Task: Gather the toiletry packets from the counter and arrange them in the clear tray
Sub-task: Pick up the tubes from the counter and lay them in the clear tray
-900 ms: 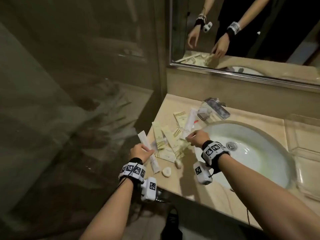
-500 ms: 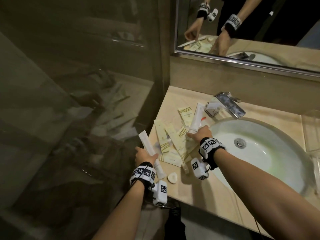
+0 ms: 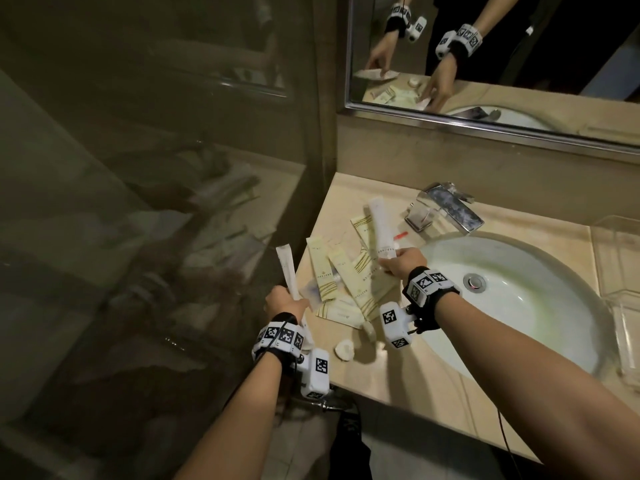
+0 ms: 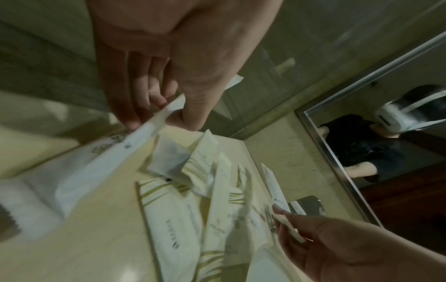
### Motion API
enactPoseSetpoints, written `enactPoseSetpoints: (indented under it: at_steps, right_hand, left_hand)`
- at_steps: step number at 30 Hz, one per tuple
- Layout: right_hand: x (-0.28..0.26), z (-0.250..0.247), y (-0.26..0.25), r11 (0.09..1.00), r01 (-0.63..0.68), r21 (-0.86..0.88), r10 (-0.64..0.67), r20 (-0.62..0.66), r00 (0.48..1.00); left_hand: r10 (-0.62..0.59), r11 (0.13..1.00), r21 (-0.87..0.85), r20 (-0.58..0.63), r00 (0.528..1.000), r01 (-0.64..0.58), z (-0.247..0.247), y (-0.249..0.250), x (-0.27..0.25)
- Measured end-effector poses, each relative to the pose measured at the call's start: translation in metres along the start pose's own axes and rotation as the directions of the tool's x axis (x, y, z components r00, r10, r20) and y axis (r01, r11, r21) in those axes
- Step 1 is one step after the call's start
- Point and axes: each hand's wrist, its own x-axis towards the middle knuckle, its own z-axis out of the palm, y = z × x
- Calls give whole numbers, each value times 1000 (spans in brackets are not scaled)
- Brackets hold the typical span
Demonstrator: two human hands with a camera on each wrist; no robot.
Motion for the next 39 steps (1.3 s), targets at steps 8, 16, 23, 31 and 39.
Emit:
enactPoseSetpoints:
  at_steps: [8, 16, 23, 31, 39]
  right_hand:
    - [-50, -48, -13, 911, 209, 354, -234, 28, 972]
    - [-82, -146, -5, 773, 318, 549, -296, -132, 946]
    - [-106, -265, 70, 629, 324, 706, -194, -260, 946]
    - [-104, -397, 222, 782, 181, 596, 81, -385, 919]
    - [-41, -469, 345, 957, -245, 158, 282, -296, 913]
  left_hand:
    - [265, 935, -241, -15, 964, -261, -27, 69, -26]
    - [499, 812, -446, 193, 845, -377, 4, 166, -79]
    - [603, 769, -549, 452, 658, -327, 95, 215, -143]
    - [561, 810, -541, 608, 561, -224, 222, 227, -223]
    - [482, 837, -525, 578, 658, -152, 341, 231, -281]
